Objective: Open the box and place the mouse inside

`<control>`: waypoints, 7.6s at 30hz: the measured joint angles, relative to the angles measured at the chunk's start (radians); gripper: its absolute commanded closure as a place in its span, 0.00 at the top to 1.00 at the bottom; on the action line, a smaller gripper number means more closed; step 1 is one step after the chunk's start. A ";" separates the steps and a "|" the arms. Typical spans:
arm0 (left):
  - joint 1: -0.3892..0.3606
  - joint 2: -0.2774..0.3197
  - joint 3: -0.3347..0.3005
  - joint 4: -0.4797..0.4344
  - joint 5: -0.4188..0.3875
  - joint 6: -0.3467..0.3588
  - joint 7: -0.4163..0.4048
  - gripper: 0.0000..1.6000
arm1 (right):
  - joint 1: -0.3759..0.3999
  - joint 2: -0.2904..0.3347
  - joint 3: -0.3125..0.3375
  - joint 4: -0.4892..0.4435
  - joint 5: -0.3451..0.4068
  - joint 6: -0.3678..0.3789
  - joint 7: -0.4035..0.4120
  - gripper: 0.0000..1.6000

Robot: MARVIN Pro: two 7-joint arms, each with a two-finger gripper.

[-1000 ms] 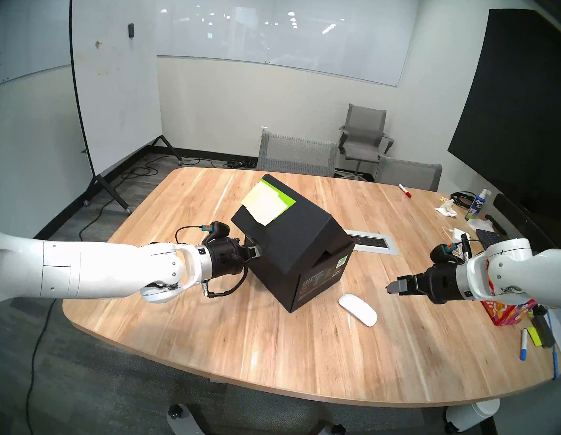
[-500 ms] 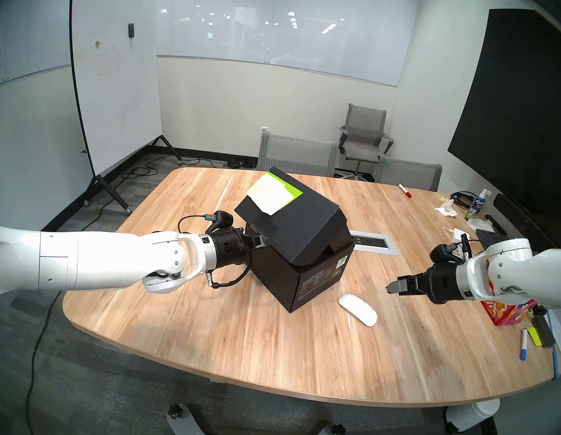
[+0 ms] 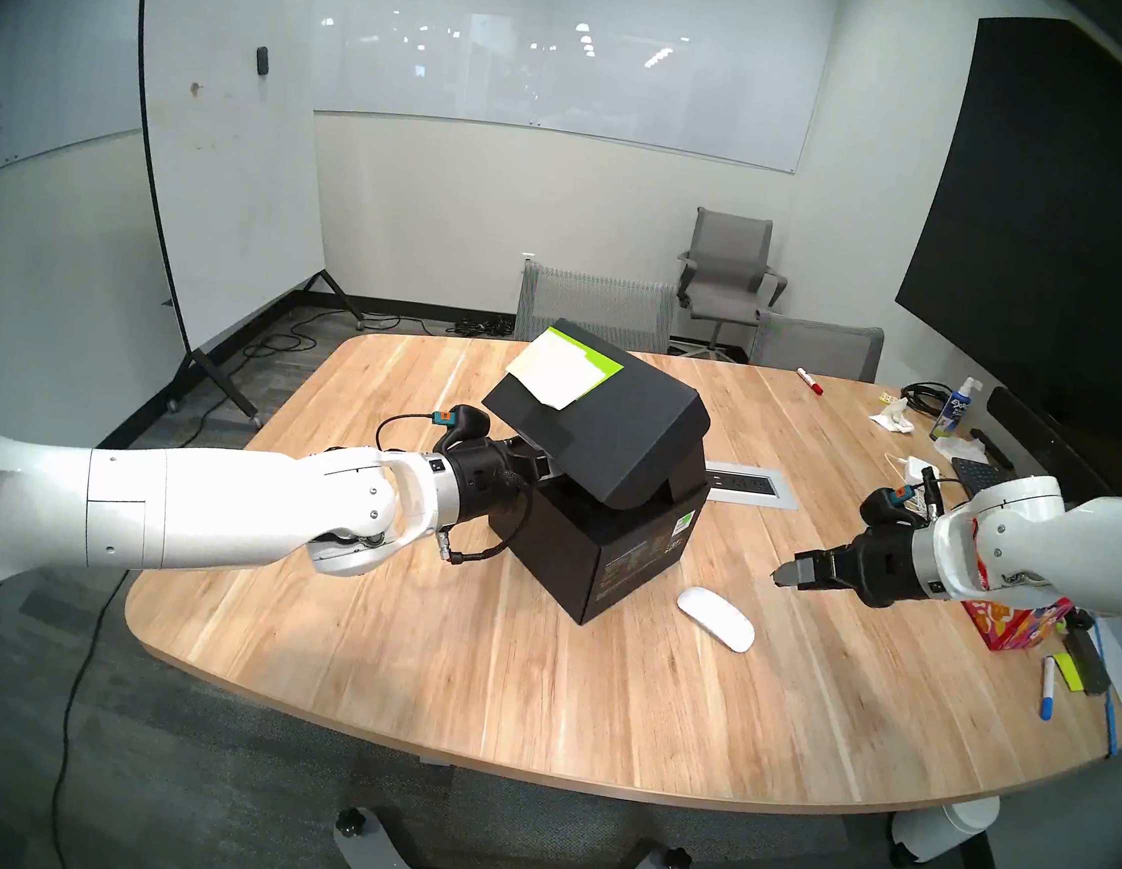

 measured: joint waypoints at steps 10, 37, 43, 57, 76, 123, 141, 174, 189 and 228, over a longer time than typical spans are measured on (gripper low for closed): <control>-0.018 -0.047 -0.020 -0.025 0.008 -0.015 0.080 0.00 | 0.000 0.000 0.000 0.000 0.000 0.000 0.000 1.00; -0.066 -0.191 -0.069 -0.122 0.005 -0.056 0.296 0.00 | 0.000 0.000 0.000 0.000 0.000 0.000 0.000 1.00; -0.072 -0.223 -0.074 -0.122 0.014 -0.067 0.330 0.00 | 0.000 0.000 0.000 0.000 0.000 0.000 0.000 1.00; -0.084 -0.323 -0.087 -0.087 0.033 -0.092 0.412 0.00 | 0.000 0.000 0.000 0.000 0.000 0.000 0.000 1.00; -0.102 -0.486 -0.120 0.073 0.016 -0.089 0.476 0.00 | 0.000 0.000 0.000 0.000 0.000 0.000 0.000 1.00; -0.136 -0.666 -0.167 0.368 -0.054 0.054 0.389 0.00 | 0.000 0.000 0.000 0.000 0.000 0.000 0.000 1.00; -0.103 -0.446 -0.167 0.286 -0.077 0.120 0.250 0.00 | -0.001 0.000 0.000 0.000 0.000 0.000 0.000 1.00; -0.108 -0.037 -0.107 0.462 0.087 0.431 -0.233 0.00 | -0.003 -0.001 0.000 0.001 0.001 0.000 0.000 1.00; -0.147 0.068 -0.077 0.600 0.251 0.637 -0.487 0.00 | -0.003 -0.002 0.000 0.001 0.001 0.000 0.000 1.00; -0.138 0.135 -0.036 0.832 0.550 0.504 -1.146 0.00 | -0.005 -0.003 0.000 0.002 0.001 0.000 0.000 1.00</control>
